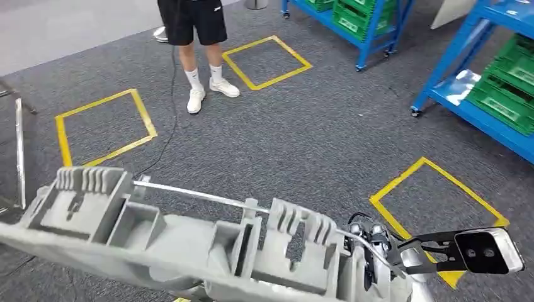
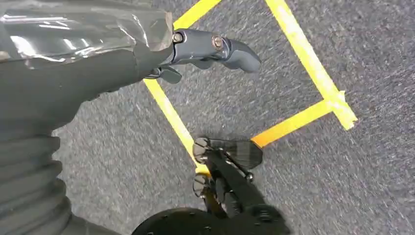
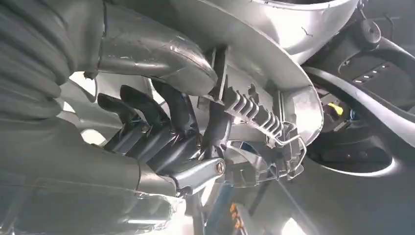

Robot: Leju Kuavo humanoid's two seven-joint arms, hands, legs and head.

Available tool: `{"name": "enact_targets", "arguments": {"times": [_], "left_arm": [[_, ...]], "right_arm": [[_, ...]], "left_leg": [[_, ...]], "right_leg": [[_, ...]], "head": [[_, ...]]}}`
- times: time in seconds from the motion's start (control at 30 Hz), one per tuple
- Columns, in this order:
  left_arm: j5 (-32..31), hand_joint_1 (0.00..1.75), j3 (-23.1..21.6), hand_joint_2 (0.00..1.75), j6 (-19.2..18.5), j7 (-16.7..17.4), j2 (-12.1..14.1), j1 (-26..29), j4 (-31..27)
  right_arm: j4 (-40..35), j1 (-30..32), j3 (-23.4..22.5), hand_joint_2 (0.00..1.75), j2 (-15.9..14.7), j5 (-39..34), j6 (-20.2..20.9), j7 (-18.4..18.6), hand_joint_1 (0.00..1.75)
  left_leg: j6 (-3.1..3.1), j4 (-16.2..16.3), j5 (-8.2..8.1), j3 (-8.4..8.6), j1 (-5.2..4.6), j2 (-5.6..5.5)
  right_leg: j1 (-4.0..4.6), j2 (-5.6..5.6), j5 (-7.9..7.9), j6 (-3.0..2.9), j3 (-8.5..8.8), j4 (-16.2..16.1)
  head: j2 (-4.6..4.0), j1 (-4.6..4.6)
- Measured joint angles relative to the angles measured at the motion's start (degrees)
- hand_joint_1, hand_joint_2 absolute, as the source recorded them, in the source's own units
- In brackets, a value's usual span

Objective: Take the parts from the cabinet and place them on the table.

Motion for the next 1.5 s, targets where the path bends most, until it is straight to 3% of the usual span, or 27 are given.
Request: {"name": "enact_targets", "arguments": {"times": [0.03,0.1,0.13,0.17,0.2,0.33,0.43,0.53,0.57,0.63,0.67,0.7,0.73,0.83,0.9,0.93,1.03,1.07,1.13,1.17,1.2,1.23,1.33,1.37,1.4,1.43,1.5], "left_arm": [[-0.1,0.00,0.0,1.75,0.1,0.0,0.0,0.1,0.1],[-0.5,0.00,-0.1,1.75,0.6,0.1,0.0,0.2,0.2],[-0.5,0.00,-0.1,1.75,0.7,0.1,0.0,0.2,0.3],[-0.6,0.00,-0.2,1.75,0.8,0.1,0.0,0.2,0.4],[-0.6,0.00,-0.3,1.75,0.8,0.2,0.0,0.0,0.4],[-1.2,0.00,-0.3,1.75,1.7,0.0,0.0,0.1,0.6],[-1.6,0.00,-0.4,1.75,2.5,-0.8,0.2,-0.4,0.9],[-1.8,0.00,-0.4,1.75,3.9,-0.7,0.5,-1.3,1.6],[-1.7,0.00,-0.4,1.75,4.5,-0.4,0.6,-1.7,2.0],[-1.2,0.00,-0.5,1.75,5.4,0.2,0.8,-2.4,2.7],[-1.1,0.00,-0.5,1.75,5.6,0.3,0.8,-2.7,2.9],[-1.1,0.00,-0.5,1.75,5.7,0.4,1.0,-2.8,3.0],[-1.1,0.00,-0.5,1.75,5.7,0.5,1.1,-3.0,3.0],[-1.1,0.00,-0.5,1.75,5.8,0.6,1.3,-3.0,3.3],[-0.9,0.00,-0.5,1.75,5.9,0.7,1.3,-3.1,3.5],[-0.7,0.00,-0.5,1.75,6.0,0.8,1.4,-3.4,3.5],[0.1,0.00,-0.6,1.75,6.3,1.5,1.3,-3.7,3.6],[0.1,0.00,-0.6,1.75,6.5,1.9,1.3,-3.7,3.6],[0.2,0.00,-0.6,1.75,6.5,2.4,1.4,-3.6,3.6],[0.3,0.00,-0.6,1.75,6.6,2.6,1.4,-3.6,3.4],[0.5,0.00,-0.6,1.75,6.6,2.7,1.4,-3.7,3.1],[0.7,0.00,-0.6,1.75,6.6,2.9,1.5,-3.9,2.8],[0.8,0.00,-0.5,1.75,7.3,3.2,1.5,-3.8,1.8],[0.8,0.00,-0.5,1.75,7.8,3.3,1.4,-3.8,1.3],[0.9,0.00,-0.5,1.75,8.3,3.3,1.1,-3.7,1.0],[1.1,0.00,-0.5,1.75,9.2,3.3,1.0,-3.9,0.5],[1.6,0.00,-0.9,1.75,11.2,2.8,0.8,-4.1,0.1]], "right_arm": [[-0.1,0.1,0.0,1.75,0.0,0.0,-0.1,0.1,1.73],[-0.4,0.2,0.0,1.75,0.0,0.0,-0.3,0.4,1.73],[-0.5,0.2,0.0,1.75,0.0,0.0,-0.3,0.6,1.73],[-0.7,0.2,0.0,1.75,-0.1,0.0,-0.3,0.7,1.73],[-0.9,0.3,0.0,1.75,-0.1,0.0,-0.3,0.7,1.73],[-1.2,0.3,0.0,1.75,-0.1,-0.1,-0.5,0.9,1.73],[-1.8,0.5,-0.3,1.75,-0.4,-0.1,-0.8,0.8,1.73],[-1.9,1.2,-1.0,1.75,-0.9,0.0,-0.8,0.0,1.73],[-1.9,1.2,-1.3,1.75,-1.0,0.0,-0.6,-0.4,1.73],[-1.9,1.2,-1.7,1.75,-1.1,0.5,0.0,-0.9,1.73],[-1.9,1.2,-1.8,1.75,-1.2,0.6,0.1,-1.0,1.73],[-1.8,1.2,-1.9,1.75,-1.2,0.6,0.2,-1.1,1.73],[-1.9,1.2,-2.0,1.75,-1.2,0.7,0.2,-1.1,1.73],[-1.8,1.0,-2.2,1.75,-1.2,0.7,0.2,-1.3,1.73],[-1.8,0.9,-2.2,1.75,-1.1,0.8,0.2,-1.4,1.73],[-1.8,0.9,-2.3,1.75,-1.2,0.8,0.3,-1.6,1.73],[-1.8,1.2,-2.6,1.75,-1.1,1.2,0.8,-2.3,1.73],[-1.8,1.3,-2.7,1.75,-0.8,1.4,0.9,-2.4,1.73],[-1.8,1.3,-2.7,1.75,-0.5,1.7,1.1,-2.5,1.73],[-1.8,1.3,-2.8,1.75,-0.3,1.8,1.1,-2.5,1.73],[-1.8,1.3,-2.8,1.75,-0.2,1.9,1.1,-2.7,1.73],[-1.8,1.6,-2.9,1.75,0.0,2.0,1.1,-2.9,1.73],[-1.9,1.9,-3.1,1.75,0.4,2.4,1.2,-3.4,1.73],[-2.0,2.0,-3.2,1.75,0.6,2.5,1.2,-3.5,1.73],[-2.0,2.0,-3.4,1.75,0.6,2.7,1.2,-3.5,1.73],[-2.2,2.1,-3.6,1.75,0.7,2.9,1.2,-3.6,1.73],[-2.2,2.6,-4.2,1.75,0.7,3.4,1.0,-3.8,1.73]], "left_leg": [[-0.01,0.8,0.37,-0.58,0.03,0.16],[0.20,-5.6,4.20,2.50,0.01,0.59],[0.55,-12.0,6.94,6.05,-0.13,1.72],[1.12,-16.6,8.17,8.76,-0.54,4.67],[1.44,-17.2,7.54,9.01,-1.01,5.55],[2.51,-18.1,7.84,9.07,-1.31,2.79],[3.24,-19.3,8.80,10.48,-0.37,0.61],[3.22,-19.2,8.78,10.39,-0.37,-2.17],[3.16,-19.2,8.75,10.48,-0.33,-3.09],[2.84,-19.0,8.61,10.60,-0.16,-5.00],[2.45,-18.6,8.40,10.51,-0.07,-5.82],[1.96,-18.2,8.19,10.14,-0.25,-6.36],[1.64,-17.8,8.03,9.85,-0.45,-6.77],[0.92,-17.9,8.26,9.19,0.00,-7.86],[0.52,-15.3,6.57,7.99,-0.37,-2.34],[0.39,-11.5,4.50,6.15,-0.28,-0.68],[0.35,1.3,-0.28,-0.18,-0.13,0.16],[0.51,1.1,0.46,-0.06,-0.13,0.18],[1.25,-7.1,4.59,4.19,-0.39,0.62],[2.01,-12.8,6.69,7.42,-0.93,2.17],[2.92,-16.6,6.84,9.49,-1.94,6.37],[3.06,-16.9,6.59,9.48,-2.09,6.77],[3.37,-17.1,6.81,9.15,-2.34,4.49],[3.47,-18.2,7.64,10.61,-1.83,3.55],[3.40,-19.0,8.02,10.77,-1.50,2.66],[3.80,-18.9,8.34,10.72,-1.30,2.10],[3.77,-18.9,8.39,10.60,-1.15,0.01]], "right_leg": [[0.10,-0.73,-0.10,-0.10,0.05,0.0],[0.31,-2.06,-0.38,-0.07,0.29,0.0],[0.42,-2.76,-0.59,-0.03,0.59,0.0],[0.57,-3.32,-0.81,0.08,0.89,0.0],[1.18,-3.86,-1.05,0.40,0.92,0.1],[1.03,-6.27,-1.49,1.32,1.68,-0.4],[0.39,0.64,-5.29,1.06,-1.79,7.6],[-0.07,1.59,-8.27,1.43,-8.12,18.8],[-0.23,1.60,-7.24,2.06,-8.10,17.7],[-0.82,2.12,-2.33,3.68,-4.15,7.8],[-1.30,3.75,-0.14,4.27,-1.71,2.2],[-1.19,6.02,0.28,3.90,-1.43,1.6],[-1.16,5.48,0.54,2.83,-1.30,1.0],[-0.91,4.08,0.75,1.55,-1.39,1.2],[-0.83,2.85,0.64,0.90,-1.20,1.1],[-0.55,2.22,0.60,0.50,-1.16,1.1],[0.10,-0.30,0.30,0.04,-1.22,1.1],[0.30,-1.03,0.23,-0.06,-1.15,1.1],[0.70,-2.40,0.06,-0.26,-0.99,1.1],[0.86,-3.08,-0.02,-0.34,-0.84,1.1],[0.92,-3.58,-0.08,-0.31,-0.71,1.1],[1.36,-4.19,-0.29,0.04,-0.77,1.1],[1.15,-6.36,-0.42,0.38,-0.46,0.9],[1.52,-6.42,-0.75,0.63,-0.54,1.0],[1.02,-2.38,-1.42,0.84,-0.94,2.6],[0.79,-0.01,-3.06,0.62,-2.41,5.8],[0.31,1.55,-6.39,0.60,-6.72,14.7]], "head": [[0.00,0.02],[0.00,0.00],[0.00,0.00],[0.00,0.00],[0.00,0.13],[0.00,0.04],[-0.02,0.52],[0.00,0.63],[0.00,0.63],[0.00,0.63],[0.00,0.66],[0.00,0.72],[0.00,0.76],[0.00,0.68],[0.00,0.16],[0.00,0.04],[-0.02,0.07],[-0.02,0.07],[0.00,0.06],[0.00,0.04],[0.00,0.07],[0.00,0.18],[0.00,0.04],[0.00,0.06],[-0.02,0.24],[0.00,0.15],[-0.02,0.61]]}}
